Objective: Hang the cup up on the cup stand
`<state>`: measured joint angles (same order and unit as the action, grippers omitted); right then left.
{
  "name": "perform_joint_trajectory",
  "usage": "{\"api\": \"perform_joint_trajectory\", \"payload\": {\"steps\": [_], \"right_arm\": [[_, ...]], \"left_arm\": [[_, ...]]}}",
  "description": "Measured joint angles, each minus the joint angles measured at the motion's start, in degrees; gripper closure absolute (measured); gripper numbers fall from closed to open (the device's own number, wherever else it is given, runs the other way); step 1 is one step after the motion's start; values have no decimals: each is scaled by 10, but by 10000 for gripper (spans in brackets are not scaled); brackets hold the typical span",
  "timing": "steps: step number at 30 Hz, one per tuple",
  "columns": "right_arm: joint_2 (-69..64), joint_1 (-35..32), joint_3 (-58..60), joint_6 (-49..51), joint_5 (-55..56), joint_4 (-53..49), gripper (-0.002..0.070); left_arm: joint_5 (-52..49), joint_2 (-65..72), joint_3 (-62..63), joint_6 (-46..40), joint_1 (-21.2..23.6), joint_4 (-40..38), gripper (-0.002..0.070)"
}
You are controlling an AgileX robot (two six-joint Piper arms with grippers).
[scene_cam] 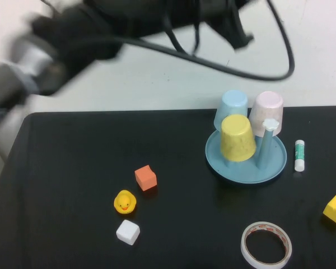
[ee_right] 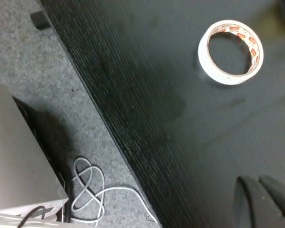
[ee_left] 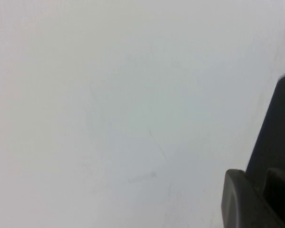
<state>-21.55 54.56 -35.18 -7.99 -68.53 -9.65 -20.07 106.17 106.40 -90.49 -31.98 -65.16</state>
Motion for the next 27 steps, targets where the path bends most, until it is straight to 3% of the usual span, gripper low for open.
{"api": "perform_joint_trajectory", "payload": {"steps": [10, 14, 27], "right_arm": [[0, 0, 0, 0, 16, 34, 676], [0, 0, 0, 0, 19, 41, 676], [0, 0, 0, 0, 23, 41, 676]], "left_arm": [[-131, -200, -2, 300, -1, 319, 640], [-143, -297, -55, 390, -1, 404, 645], [23, -564, -430, 459, -1, 420, 655]]}}
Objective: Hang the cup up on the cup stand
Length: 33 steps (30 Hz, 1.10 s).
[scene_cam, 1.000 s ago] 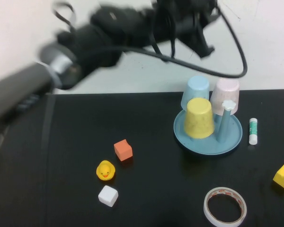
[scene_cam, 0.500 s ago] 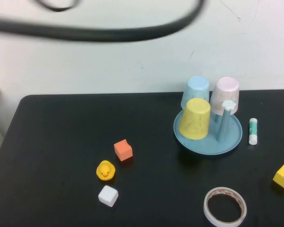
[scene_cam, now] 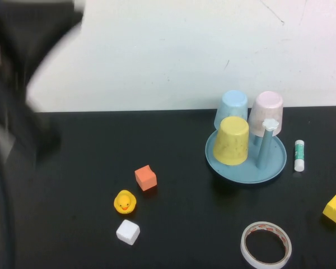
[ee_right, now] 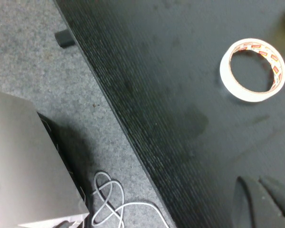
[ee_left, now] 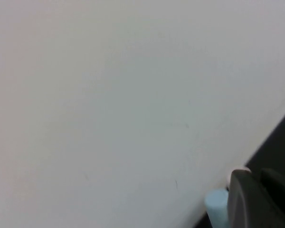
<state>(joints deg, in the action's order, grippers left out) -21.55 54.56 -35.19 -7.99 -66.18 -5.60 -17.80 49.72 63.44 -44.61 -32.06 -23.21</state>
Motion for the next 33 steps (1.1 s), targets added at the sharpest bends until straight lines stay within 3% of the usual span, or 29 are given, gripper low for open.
{"api": "perform_joint_trajectory", "payload": {"steps": [9, 17, 22, 28, 33], "right_arm": [[0, 0, 0, 0, 0, 0, 677], [0, 0, 0, 0, 0, 0, 677], [0, 0, 0, 0, 0, 0, 678], [0, 0, 0, 0, 0, 1, 678], [0, 0, 0, 0, -2, 1, 678]], "left_arm": [[88, -123, -256, 1, 0, 0, 674], [112, -141, -386, -2, 0, -6, 675], [239, -141, -444, -11, 5, -21, 675], [368, -216, -518, -18, 55, -79, 675], [384, -329, -589, -34, 155, -85, 675]]}}
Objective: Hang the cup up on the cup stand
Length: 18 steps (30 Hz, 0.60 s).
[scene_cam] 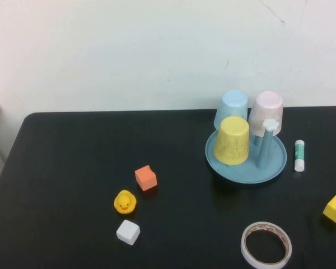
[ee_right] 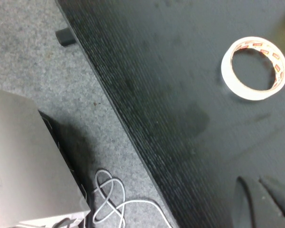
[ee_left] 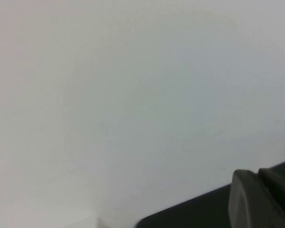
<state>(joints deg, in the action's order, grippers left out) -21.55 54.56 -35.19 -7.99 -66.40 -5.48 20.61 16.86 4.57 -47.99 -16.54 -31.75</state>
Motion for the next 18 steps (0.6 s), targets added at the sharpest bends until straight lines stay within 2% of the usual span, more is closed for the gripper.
{"api": "perform_joint_trajectory", "payload": {"steps": [6, 11, 18], "right_arm": [[0, 0, 0, 0, -9, 0, 678], [0, 0, 0, 0, -9, 1, 678], [0, 0, 0, 0, -9, 3, 677]], "left_arm": [[-49, -115, -57, -14, 70, 4, 675], [-174, -172, -57, -14, 114, 4, 675], [-291, -174, -57, -15, 146, 7, 675]]}}
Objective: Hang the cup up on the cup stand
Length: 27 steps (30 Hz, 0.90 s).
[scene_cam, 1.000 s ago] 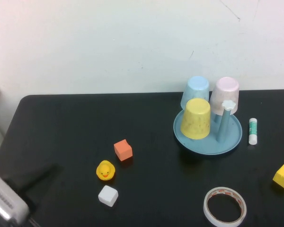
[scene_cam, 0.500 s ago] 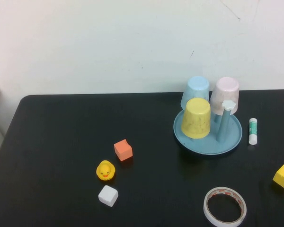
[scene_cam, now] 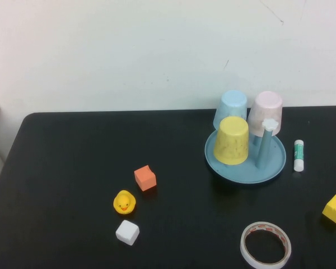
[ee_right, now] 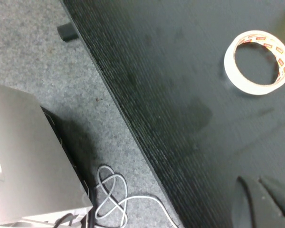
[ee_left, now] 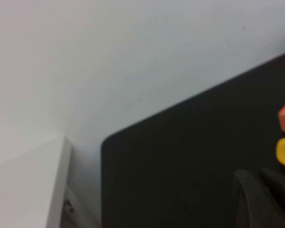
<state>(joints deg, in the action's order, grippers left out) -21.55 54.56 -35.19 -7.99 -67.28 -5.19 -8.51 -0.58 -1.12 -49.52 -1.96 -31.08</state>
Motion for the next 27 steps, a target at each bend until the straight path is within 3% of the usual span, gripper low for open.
{"api": "perform_joint_trajectory", "payload": {"steps": [5, 11, 13, 27], "right_arm": [[0, 0, 0, 0, 0, 1, 673], [0, 0, 0, 0, 0, 1, 665], [0, 0, 0, 0, 0, 1, 668], [0, 0, 0, 0, 0, 3, 677]], "left_arm": [[-37, -1, 0, 37, 0, 43, 675], [-97, -1, 1, 311, 0, 219, 675], [-98, -1, 1, 355, 0, 239, 675], [-98, -1, 1, 444, 0, 264, 675]]}}
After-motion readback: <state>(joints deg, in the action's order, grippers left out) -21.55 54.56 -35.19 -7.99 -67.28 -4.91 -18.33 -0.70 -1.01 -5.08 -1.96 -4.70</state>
